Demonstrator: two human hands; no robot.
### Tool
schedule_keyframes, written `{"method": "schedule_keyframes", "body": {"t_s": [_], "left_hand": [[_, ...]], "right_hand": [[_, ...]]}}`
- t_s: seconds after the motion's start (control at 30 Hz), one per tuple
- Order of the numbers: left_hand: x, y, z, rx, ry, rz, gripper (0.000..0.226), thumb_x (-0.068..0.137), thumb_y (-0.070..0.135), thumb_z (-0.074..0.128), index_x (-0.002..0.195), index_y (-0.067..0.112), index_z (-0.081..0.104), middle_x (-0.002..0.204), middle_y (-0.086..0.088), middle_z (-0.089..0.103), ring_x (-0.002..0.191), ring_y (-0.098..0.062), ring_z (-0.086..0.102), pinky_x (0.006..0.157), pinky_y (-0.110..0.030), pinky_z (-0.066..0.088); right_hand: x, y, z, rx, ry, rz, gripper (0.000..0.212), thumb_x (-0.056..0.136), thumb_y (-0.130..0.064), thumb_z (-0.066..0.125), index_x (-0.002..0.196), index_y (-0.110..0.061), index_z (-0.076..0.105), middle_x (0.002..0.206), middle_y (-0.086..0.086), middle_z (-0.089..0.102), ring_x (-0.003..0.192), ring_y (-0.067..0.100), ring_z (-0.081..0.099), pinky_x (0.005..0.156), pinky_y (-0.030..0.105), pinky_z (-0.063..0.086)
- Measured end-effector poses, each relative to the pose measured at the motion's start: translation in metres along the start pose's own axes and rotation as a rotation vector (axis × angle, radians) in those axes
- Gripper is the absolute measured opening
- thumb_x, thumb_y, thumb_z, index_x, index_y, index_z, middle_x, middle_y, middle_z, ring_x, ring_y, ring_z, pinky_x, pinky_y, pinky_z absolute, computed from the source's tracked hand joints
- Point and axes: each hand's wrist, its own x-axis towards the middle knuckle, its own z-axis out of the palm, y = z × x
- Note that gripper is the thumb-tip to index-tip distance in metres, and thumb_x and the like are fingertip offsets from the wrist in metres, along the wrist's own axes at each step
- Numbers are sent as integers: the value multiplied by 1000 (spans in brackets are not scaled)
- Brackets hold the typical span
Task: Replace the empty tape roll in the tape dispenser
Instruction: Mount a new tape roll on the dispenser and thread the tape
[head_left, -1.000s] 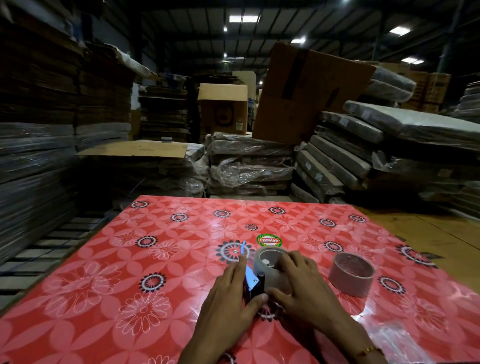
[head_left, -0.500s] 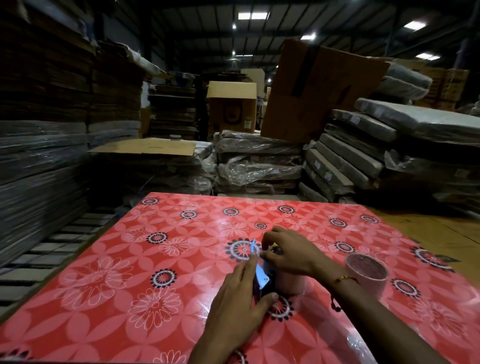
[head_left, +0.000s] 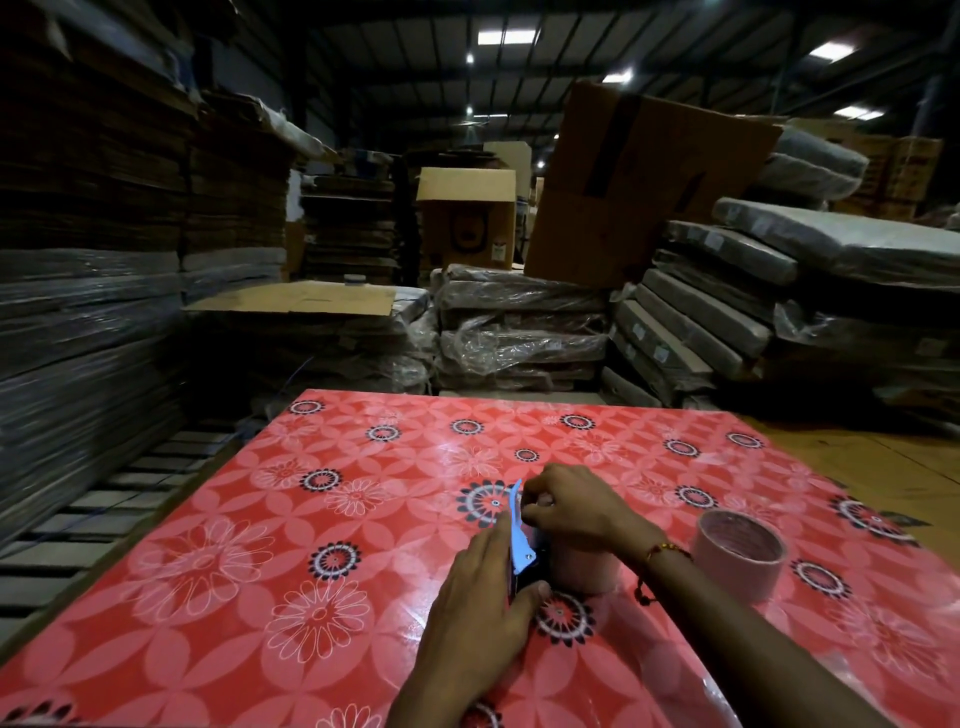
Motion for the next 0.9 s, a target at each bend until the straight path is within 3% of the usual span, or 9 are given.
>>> {"method": "schedule_keyframes", "body": {"t_s": [0.17,0.37,0.53,0.77,0.9], "left_hand": [[3,-3,-1,-50,76,-83,68,95,25,59,154,28,26,155,9,40,140,-10,39,112,-26,34],[1,0,-1,-53,94,-100,61,97,20,53,152,32,29,147,7,49,131,-14,48,101,-26,40],[1,3,-4,-67,120,-90,59,94,13,54,146,35,38,127,2,64,114,-18,58,87,-29,45],[1,3,-6,-85,126,-121,57,96,16,54,147,33,37,128,-2,65,117,-22,59,87,-29,46],[3,4,-6,-74,90,-149,62,92,33,62,147,34,34,124,-1,67,114,-23,62,84,-31,48]], "right_hand": [[-1,3,5,121,-2,-19,16,85,-19,64,89,-22,80,95,3,78,96,25,70,84,37,55],[-5,9,2,314,-88,-133,13,89,-3,68,89,-8,80,83,-5,71,83,11,66,84,31,54],[-8,8,-7,403,-148,-151,9,92,-10,73,95,-9,81,87,-4,74,83,5,64,83,26,54],[-10,4,-10,351,-149,-210,11,94,-14,71,96,-7,79,93,2,78,83,4,66,83,25,53],[-12,4,-4,314,-101,-245,9,94,-11,71,95,-6,79,88,-1,77,74,-4,63,77,18,51]]}}
